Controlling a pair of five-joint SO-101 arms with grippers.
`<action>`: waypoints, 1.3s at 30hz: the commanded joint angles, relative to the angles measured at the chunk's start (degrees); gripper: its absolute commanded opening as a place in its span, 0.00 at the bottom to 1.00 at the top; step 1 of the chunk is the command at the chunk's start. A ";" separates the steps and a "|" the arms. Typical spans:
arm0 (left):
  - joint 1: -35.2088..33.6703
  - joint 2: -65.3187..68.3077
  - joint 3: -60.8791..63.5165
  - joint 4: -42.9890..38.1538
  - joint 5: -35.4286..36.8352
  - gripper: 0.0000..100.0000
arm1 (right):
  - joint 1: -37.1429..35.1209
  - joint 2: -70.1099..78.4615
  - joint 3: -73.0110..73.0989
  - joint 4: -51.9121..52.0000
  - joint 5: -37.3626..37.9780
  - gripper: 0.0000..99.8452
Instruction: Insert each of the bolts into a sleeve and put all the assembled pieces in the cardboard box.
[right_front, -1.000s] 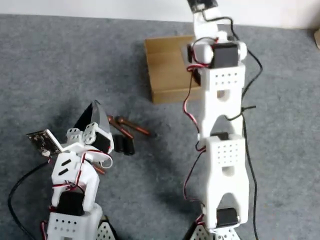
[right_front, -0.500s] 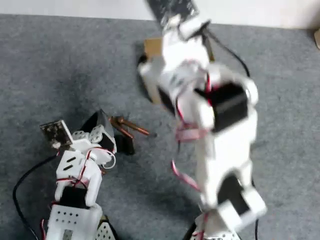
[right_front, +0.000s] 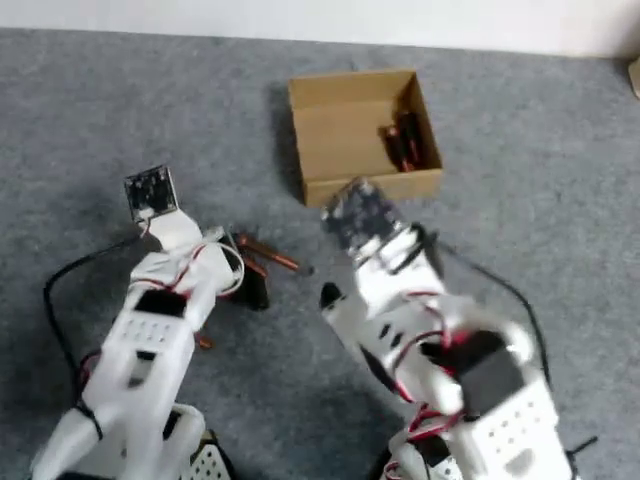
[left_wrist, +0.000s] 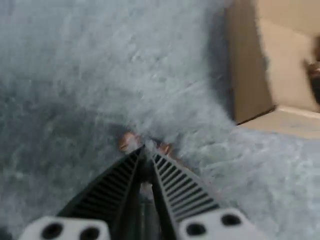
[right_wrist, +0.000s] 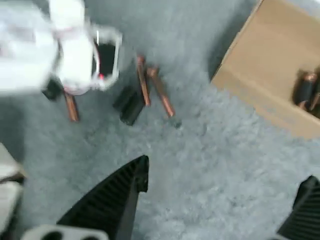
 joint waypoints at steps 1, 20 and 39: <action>0.04 2.77 -3.82 -0.53 0.79 0.01 | -0.48 -2.07 17.89 -10.59 2.02 0.41; -11.82 2.86 -20.62 25.58 0.79 0.01 | -11.21 27.03 19.30 -39.60 -11.69 0.41; -14.90 2.86 -21.14 25.76 0.88 0.01 | -12.44 53.14 5.93 -52.79 -29.63 0.41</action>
